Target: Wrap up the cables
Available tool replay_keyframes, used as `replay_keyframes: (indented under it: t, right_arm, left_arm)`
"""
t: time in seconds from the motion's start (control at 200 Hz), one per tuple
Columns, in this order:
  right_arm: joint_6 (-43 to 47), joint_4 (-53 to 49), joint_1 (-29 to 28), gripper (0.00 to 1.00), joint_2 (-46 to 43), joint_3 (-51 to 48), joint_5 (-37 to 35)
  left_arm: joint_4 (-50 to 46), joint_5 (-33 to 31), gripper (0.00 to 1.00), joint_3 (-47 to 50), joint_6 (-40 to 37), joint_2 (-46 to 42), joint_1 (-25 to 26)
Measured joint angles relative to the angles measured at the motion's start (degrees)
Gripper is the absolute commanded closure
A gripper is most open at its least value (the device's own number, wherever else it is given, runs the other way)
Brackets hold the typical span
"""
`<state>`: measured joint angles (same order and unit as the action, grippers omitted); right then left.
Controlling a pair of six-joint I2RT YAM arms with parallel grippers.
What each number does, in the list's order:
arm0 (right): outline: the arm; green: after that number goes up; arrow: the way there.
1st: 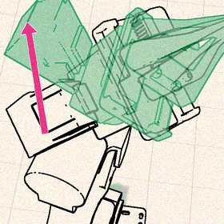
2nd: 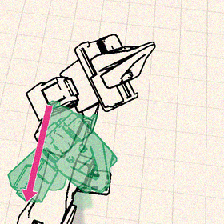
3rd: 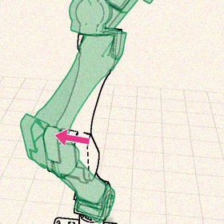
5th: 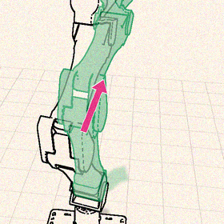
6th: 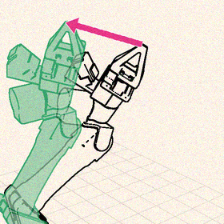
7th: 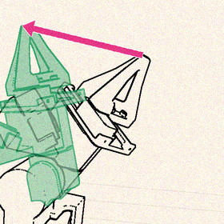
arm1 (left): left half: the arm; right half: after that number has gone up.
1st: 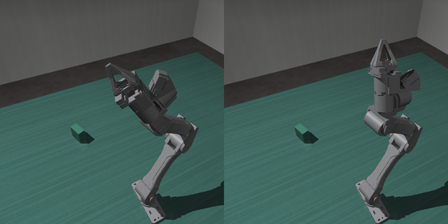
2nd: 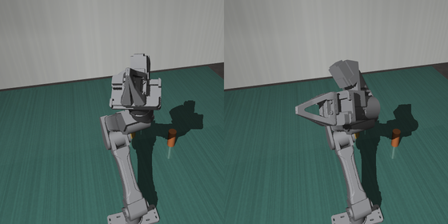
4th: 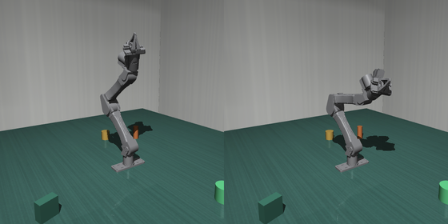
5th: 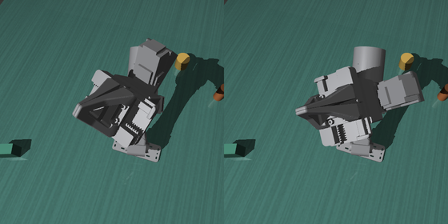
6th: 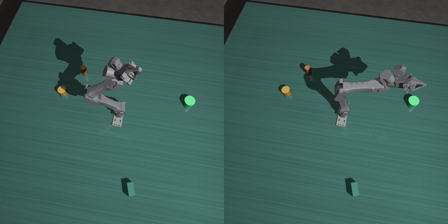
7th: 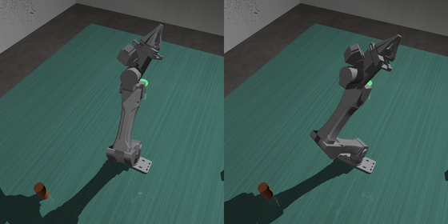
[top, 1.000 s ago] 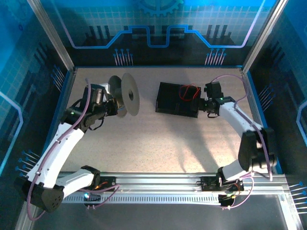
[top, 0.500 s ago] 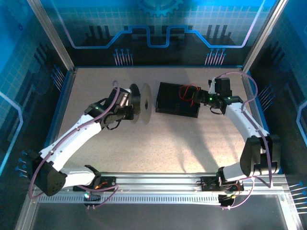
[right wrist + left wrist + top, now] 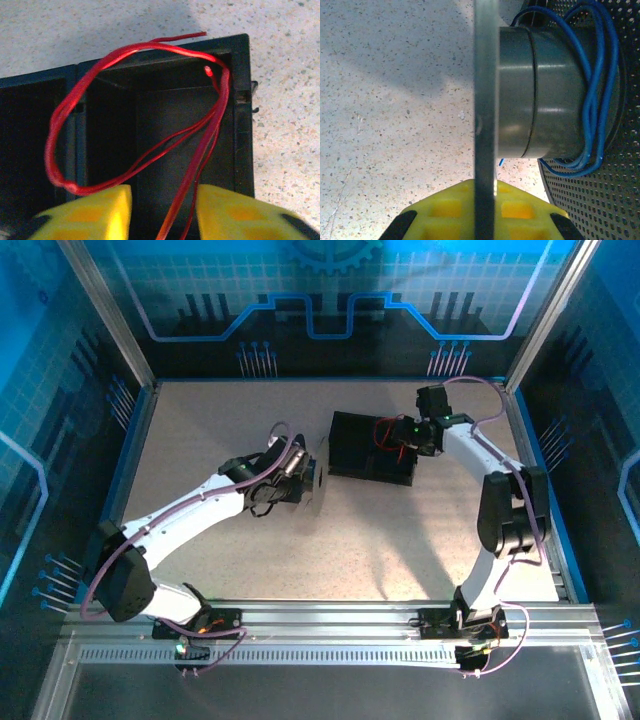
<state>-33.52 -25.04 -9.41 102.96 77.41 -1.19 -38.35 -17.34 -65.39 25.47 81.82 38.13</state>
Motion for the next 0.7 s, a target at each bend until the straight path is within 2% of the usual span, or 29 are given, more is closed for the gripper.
replay_keyframes:
  t: [0.06,0.11,0.38,0.47,0.701]
  right_arm:
    - [0.3,-0.5,0.0,0.88,1.2,0.8,-0.9]
    - [-0.1,-0.8,0.0,1.00,2.2,1.5,-1.5]
    - [0.9,-2.5,-0.6,1.00,2.6,3.0,-3.4]
    - [1.4,-2.6,-0.9,1.00,-1.0,1.6,-4.0]
    - [2.8,-2.1,-1.1,1.00,-14.6,-0.3,-4.4]
  left_arm:
    - [0.1,0.0,1.00,0.0,0.2,0.0,0.2]
    - [0.2,0.0,0.95,0.0,0.2,0.0,0.1]
    - [1.6,0.0,0.66,0.0,1.6,0.4,0.1]
    - [1.8,0.0,0.60,0.0,1.7,0.4,0.1]
    - [1.9,0.2,0.51,0.0,1.7,0.4,0.2]
